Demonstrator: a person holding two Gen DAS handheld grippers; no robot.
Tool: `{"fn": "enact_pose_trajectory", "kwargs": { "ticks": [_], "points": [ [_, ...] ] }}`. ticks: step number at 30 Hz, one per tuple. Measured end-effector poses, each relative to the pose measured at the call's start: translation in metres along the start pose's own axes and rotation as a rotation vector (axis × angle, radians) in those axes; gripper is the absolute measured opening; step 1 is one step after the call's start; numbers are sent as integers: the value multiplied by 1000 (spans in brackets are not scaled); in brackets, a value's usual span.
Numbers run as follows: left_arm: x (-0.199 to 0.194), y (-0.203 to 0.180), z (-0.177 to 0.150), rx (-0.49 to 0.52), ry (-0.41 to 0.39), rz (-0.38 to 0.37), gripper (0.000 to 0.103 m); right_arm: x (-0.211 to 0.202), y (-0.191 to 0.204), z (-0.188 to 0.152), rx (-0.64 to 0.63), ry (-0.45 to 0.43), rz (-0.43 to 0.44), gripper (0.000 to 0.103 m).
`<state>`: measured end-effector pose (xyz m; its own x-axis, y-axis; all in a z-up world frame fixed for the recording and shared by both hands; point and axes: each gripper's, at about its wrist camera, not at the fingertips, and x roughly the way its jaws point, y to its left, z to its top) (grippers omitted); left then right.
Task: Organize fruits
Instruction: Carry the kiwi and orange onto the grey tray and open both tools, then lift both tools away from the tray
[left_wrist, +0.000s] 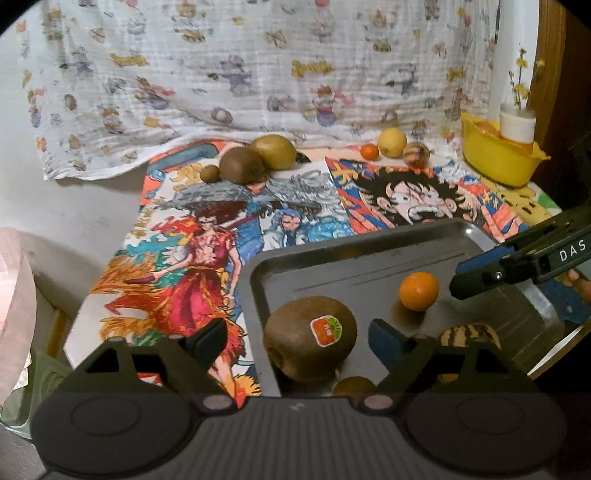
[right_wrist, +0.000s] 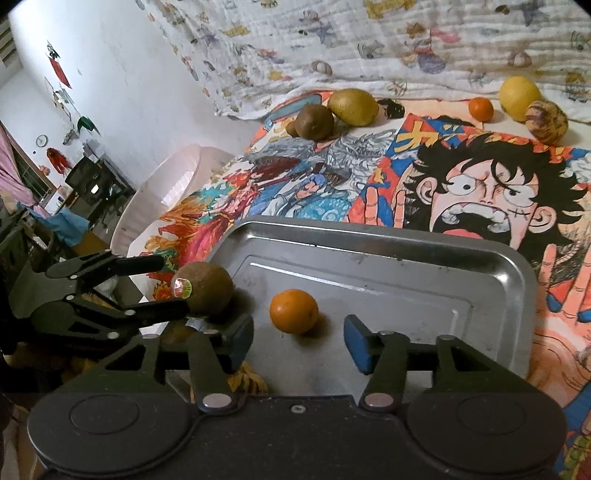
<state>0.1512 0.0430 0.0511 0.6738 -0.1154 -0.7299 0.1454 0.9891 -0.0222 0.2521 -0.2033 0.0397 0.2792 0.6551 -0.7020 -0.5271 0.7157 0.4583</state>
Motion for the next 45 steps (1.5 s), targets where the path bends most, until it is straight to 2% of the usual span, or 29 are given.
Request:
{"fn": "enact_pose_trajectory", "kwargs": {
  "ticks": [2, 5, 11, 17, 22, 29, 35, 38, 45],
  "points": [
    [-9, 1, -3, -10, -17, 1, 97, -6, 2, -2, -11, -11, 0, 66],
    [-20, 2, -8, -11, -29, -2, 101, -15, 7, -6, -38, -25, 5, 77],
    [-37, -4, -19, 19, -26, -18, 102, -30, 23, -18, -127, -22, 43, 91],
    [-46, -16, -28, 83, -8, -41, 102, -37, 32, -36, -222, 30, 48, 98],
    [-46, -28, -34, 158, 56, -76, 102, -44, 29, -46, -262, 62, 16, 101],
    [-44, -35, -30, 197, 82, -65, 102, -55, 15, -49, -288, 91, -74, 102],
    [-38, -32, -14, 186, 124, -60, 102, -61, 0, -42, -289, 90, -136, 102],
    [-30, -31, -2, 162, 148, -25, 102, -65, -10, -33, -268, 91, -190, 102],
    [-12, -36, 39, 90, 170, -3, 102, -85, -32, -3, -254, 75, -300, 102]
  ]
}}
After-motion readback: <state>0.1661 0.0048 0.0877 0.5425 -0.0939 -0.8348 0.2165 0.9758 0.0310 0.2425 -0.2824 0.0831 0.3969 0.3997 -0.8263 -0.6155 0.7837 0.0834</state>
